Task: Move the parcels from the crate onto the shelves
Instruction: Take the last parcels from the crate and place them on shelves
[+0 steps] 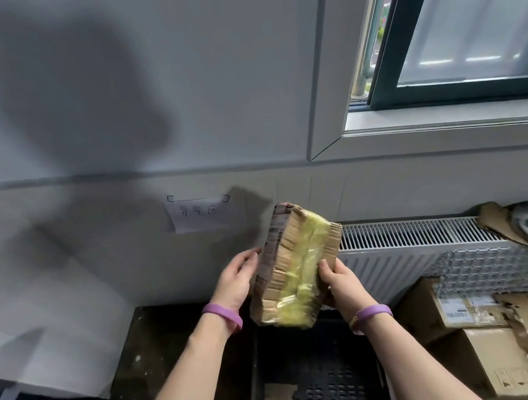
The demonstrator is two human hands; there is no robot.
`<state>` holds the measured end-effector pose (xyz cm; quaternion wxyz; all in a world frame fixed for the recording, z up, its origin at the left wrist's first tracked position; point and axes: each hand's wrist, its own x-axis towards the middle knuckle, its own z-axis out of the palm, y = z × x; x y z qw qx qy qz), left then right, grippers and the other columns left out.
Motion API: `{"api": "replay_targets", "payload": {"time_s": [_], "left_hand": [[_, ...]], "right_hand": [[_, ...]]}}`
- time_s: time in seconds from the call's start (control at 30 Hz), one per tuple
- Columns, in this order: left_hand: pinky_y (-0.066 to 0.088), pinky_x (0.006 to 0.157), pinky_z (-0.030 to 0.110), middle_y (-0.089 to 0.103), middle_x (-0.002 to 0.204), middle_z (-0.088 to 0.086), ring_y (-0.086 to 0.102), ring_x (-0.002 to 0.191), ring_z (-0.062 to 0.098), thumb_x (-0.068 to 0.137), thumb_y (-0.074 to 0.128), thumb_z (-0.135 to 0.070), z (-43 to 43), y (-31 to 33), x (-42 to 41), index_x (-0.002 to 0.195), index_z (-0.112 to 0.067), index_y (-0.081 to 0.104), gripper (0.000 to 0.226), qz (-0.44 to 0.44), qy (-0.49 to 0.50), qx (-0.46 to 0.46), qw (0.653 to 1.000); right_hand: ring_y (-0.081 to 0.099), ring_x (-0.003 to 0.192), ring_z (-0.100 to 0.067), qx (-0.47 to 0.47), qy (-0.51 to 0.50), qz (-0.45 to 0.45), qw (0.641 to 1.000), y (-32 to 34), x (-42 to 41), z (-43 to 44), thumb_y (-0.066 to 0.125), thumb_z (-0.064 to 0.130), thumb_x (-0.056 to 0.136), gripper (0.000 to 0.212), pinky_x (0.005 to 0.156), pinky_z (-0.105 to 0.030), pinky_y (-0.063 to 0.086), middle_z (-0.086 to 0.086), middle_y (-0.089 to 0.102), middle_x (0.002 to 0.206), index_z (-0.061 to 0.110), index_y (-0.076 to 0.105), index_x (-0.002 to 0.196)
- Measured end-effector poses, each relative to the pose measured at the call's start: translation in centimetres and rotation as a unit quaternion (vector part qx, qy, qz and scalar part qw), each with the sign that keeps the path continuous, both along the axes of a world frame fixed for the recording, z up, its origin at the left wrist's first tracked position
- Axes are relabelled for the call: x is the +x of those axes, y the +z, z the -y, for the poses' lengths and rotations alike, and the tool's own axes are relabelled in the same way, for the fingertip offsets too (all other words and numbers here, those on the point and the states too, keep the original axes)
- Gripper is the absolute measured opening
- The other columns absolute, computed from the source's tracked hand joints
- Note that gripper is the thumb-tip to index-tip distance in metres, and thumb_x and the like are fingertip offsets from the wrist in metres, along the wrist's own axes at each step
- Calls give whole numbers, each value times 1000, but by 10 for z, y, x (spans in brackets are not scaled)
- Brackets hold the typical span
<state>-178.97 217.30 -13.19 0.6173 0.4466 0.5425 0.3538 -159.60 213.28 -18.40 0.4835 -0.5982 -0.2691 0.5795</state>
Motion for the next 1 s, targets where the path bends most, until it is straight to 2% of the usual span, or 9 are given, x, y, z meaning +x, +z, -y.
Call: {"api": "replay_targets", "payload": {"time_s": [0.1, 0.23, 0.33, 0.4, 0.47, 0.53, 0.6, 0.8, 1.0], "left_hand": [[52, 88, 32, 64, 115, 12, 63, 101, 22, 93, 56, -13, 3, 2, 3, 125, -10, 55, 32, 43, -13, -60, 997], [55, 67, 19, 67, 100, 13, 65, 79, 14, 93, 55, -8, 10, 4, 8, 117, -2, 59, 25, 25, -21, -53, 998], [55, 81, 34, 69, 101, 17, 66, 86, 24, 90, 62, -14, 10, 0, 8, 109, 1, 64, 25, -8, 29, -36, 999], [54, 87, 37, 71, 100, 16, 67, 91, 26, 86, 67, -16, 10, -2, 9, 103, 0, 67, 23, -25, 48, -15, 998], [55, 73, 20, 72, 89, 6, 67, 79, 14, 83, 70, -14, 8, -2, 8, 97, -2, 69, 18, -21, 64, 11, 998], [52, 65, 13, 72, 86, 3, 65, 75, 9, 81, 72, -11, 6, 0, 7, 93, -4, 70, 14, -2, 66, 21, 998], [54, 73, 21, 71, 89, 8, 65, 77, 14, 79, 73, -7, 5, 0, 7, 92, -3, 70, 13, 14, 60, 13, 998], [56, 81, 39, 70, 93, 15, 67, 84, 26, 77, 72, 0, 9, -5, 3, 87, -4, 67, 11, 61, 52, -14, 997], [56, 79, 39, 72, 93, 12, 70, 84, 24, 73, 75, 0, 7, -8, 3, 85, -6, 66, 16, 67, 39, -10, 997]], "right_hand": [[69, 86, -16, -16, -6, -29, 999, -2, -4, -1, 42, 29, 103, 19, 65, -34, 56, -1, 70, 104, 25, 56, 115], [66, 105, -22, 22, 22, 89, 996, 1, -5, -5, 46, 28, 101, 22, 90, -46, 55, -2, 67, 119, 25, 54, 122], [63, 109, -13, 12, 121, 171, 978, 11, -6, -6, 44, 43, 100, 33, 96, -39, 52, 8, 67, 119, 31, 53, 129], [64, 109, -7, -9, 169, 138, 976, 19, -11, -5, 40, 60, 94, 40, 92, -30, 52, 14, 69, 116, 38, 61, 120], [66, 106, -4, -27, 181, 45, 982, 23, -18, -2, 39, 73, 86, 49, 87, -28, 53, 17, 70, 114, 43, 66, 114], [63, 111, -9, -30, 175, -16, 984, 23, -21, 0, 43, 81, 79, 50, 94, -40, 51, 21, 68, 117, 52, 64, 114], [57, 118, -15, -26, 170, -52, 984, 22, -21, 0, 51, 85, 71, 55, 101, -52, 47, 21, 66, 120, 54, 62, 116], [52, 127, -18, 5, 188, -71, 980, 20, -15, 0, 66, 70, 74, 55, 103, -56, 43, 18, 63, 127, 47, 60, 123], [59, 120, -9, 46, 198, -68, 977, 25, -19, 0, 72, 50, 76, 48, 93, -46, 52, 13, 63, 129, 43, 60, 122]]}}
